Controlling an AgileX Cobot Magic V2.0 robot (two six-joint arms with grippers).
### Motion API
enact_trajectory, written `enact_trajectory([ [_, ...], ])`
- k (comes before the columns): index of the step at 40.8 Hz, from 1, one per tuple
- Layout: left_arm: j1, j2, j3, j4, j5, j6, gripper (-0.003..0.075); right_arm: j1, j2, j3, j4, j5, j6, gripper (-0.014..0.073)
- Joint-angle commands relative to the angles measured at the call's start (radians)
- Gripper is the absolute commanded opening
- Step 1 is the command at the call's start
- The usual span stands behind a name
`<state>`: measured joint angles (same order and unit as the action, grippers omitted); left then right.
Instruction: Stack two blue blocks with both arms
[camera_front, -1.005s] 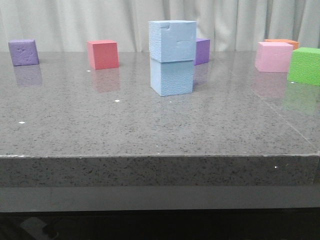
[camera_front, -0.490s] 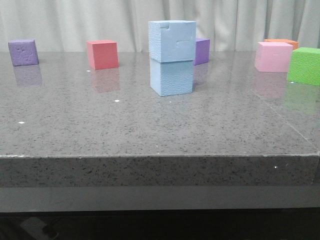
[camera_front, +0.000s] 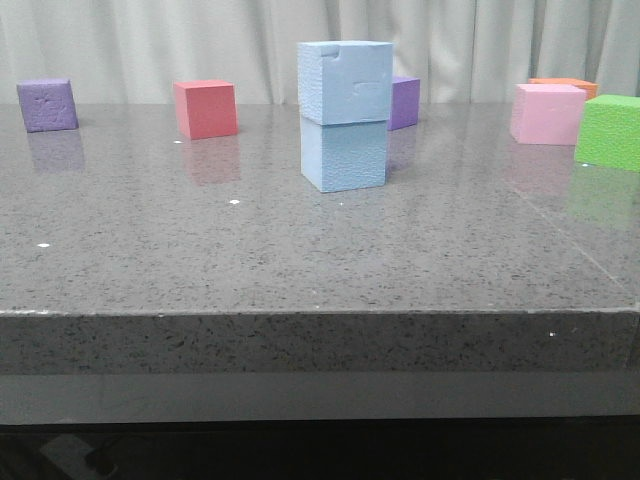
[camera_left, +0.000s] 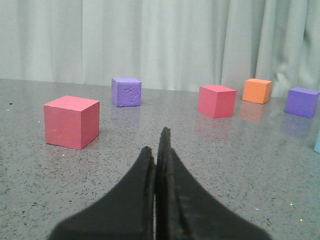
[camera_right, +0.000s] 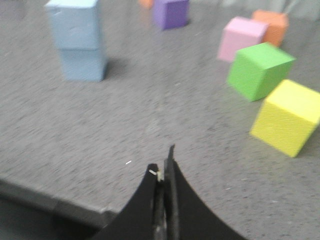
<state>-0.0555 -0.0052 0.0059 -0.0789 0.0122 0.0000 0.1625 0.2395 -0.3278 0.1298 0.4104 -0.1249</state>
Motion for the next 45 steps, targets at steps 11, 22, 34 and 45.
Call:
enact_trajectory([
  [11,-0.009,-0.018,0.004,0.000,-0.084,0.000,-0.0020,-0.105,-0.260,0.316,-0.006,-0.450,-0.003,-0.0119],
  [22,-0.009,-0.018,0.004,0.000,-0.084,0.000,-0.0020,-0.123,-0.269,0.349,-0.006,-0.403,-0.003,-0.0119],
  [34,-0.009,-0.018,0.004,0.000,-0.084,0.000,-0.0020,-0.123,-0.269,0.349,-0.006,-0.403,-0.003,-0.0119],
  [45,-0.009,-0.018,0.004,0.000,-0.084,0.000,-0.0020,-0.123,-0.269,0.349,-0.006,-0.403,-0.003,-0.0119],
])
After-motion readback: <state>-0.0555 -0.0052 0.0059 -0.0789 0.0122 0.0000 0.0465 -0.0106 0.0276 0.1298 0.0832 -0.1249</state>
